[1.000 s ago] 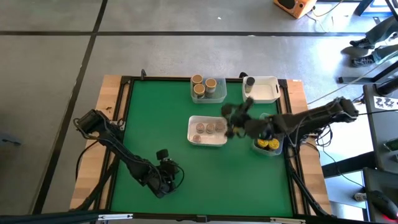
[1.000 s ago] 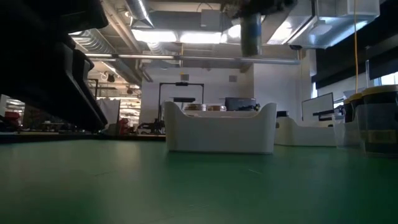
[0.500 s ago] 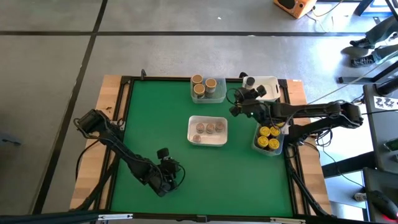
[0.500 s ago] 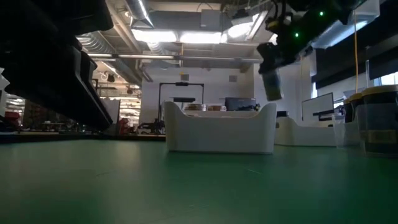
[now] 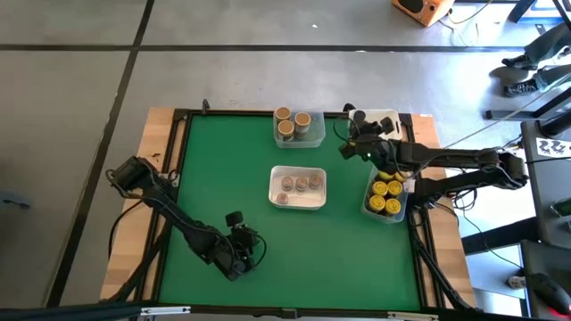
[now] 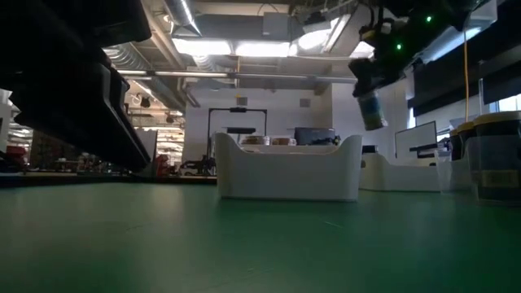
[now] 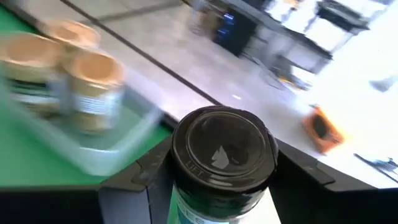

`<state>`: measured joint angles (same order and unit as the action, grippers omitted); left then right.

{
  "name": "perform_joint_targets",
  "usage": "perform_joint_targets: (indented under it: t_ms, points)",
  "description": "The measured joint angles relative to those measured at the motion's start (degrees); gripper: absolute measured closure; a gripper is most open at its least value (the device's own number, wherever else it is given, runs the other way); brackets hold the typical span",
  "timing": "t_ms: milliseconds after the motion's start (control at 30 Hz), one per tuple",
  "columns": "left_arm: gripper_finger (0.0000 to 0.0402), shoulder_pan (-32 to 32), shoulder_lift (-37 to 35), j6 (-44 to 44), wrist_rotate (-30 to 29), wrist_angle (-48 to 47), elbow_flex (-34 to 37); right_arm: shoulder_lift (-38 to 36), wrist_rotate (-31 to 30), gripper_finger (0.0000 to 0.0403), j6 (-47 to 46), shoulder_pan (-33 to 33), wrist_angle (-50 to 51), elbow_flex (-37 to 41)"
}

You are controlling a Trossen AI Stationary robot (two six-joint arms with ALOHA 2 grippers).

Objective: Sort spices by type
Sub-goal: Put the black seasoning bottle into the top white bin

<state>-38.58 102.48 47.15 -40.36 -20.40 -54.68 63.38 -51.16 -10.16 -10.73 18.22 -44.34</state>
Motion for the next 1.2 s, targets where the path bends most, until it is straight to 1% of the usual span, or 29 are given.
perform_joint_targets:
  t_ms: [100, 200, 267, 367, 433, 500, 600, 800, 933, 1033, 1100, 1200]
  points:
    - [0.0273, -0.02, 0.00, 0.28, 0.02, 0.02, 0.00, 0.25, -3.08, 0.0198, -0.31, -3.91, 1.84, 0.16]
    - [0.0273, -0.01, 0.00, 0.31, 0.02, 0.06, 0.00, 0.10, -3.57, 0.0198, -0.80, -8.34, -1.84, 2.59]
    - [0.0273, -0.01, 0.00, 0.50, 0.02, 0.06, 0.00, 0.10, -1.28, 0.0198, -0.99, -11.32, -6.79, 5.41]
    - [0.0273, -0.01, 0.00, 0.75, 0.04, 0.06, 0.00, 0.25, 4.35, 0.0198, -0.67, -15.54, -17.66, 10.41]
    - [0.0273, 0.00, 0.00, 0.77, 0.02, 0.09, -0.02, 0.24, 5.63, 0.0198, -0.82, -17.66, -23.07, 13.04]
    - [0.0273, 0.00, 0.00, 0.83, 0.04, 0.38, 0.00, 0.23, 6.89, 0.0198, -2.34, -19.29, -25.39, 15.04]
    - [0.0273, 0.01, 0.00, 1.04, 0.04, 0.56, 0.00, 0.23, 9.94, 0.0198, -5.14, -20.63, -27.24, 17.73]
    - [0.0273, 1.33, 0.00, 1.28, 0.05, 0.56, 0.00, 1.66, 12.00, 0.0198, -6.80, -20.96, -31.23, 21.38]
    - [0.0273, 2.24, 0.00, 4.33, 0.09, 0.56, -0.01, 4.43, 12.66, 0.0198, -8.30, -20.96, -33.21, 22.55]
    - [0.0273, 2.74, 0.00, 4.51, 0.09, 0.54, 0.00, 6.59, 12.72, 0.0195, -6.96, -20.81, -34.76, 22.73]
    - [0.0273, 3.07, 0.00, 3.91, 0.00, 0.54, 0.00, 7.23, 12.82, 0.0173, -6.38, -20.80, -35.13, 22.73]
    - [0.0272, 3.70, 0.00, 3.36, -0.35, 0.54, -0.01, 7.31, 13.25, 0.0115, -6.24, -20.80, -35.04, 22.71]
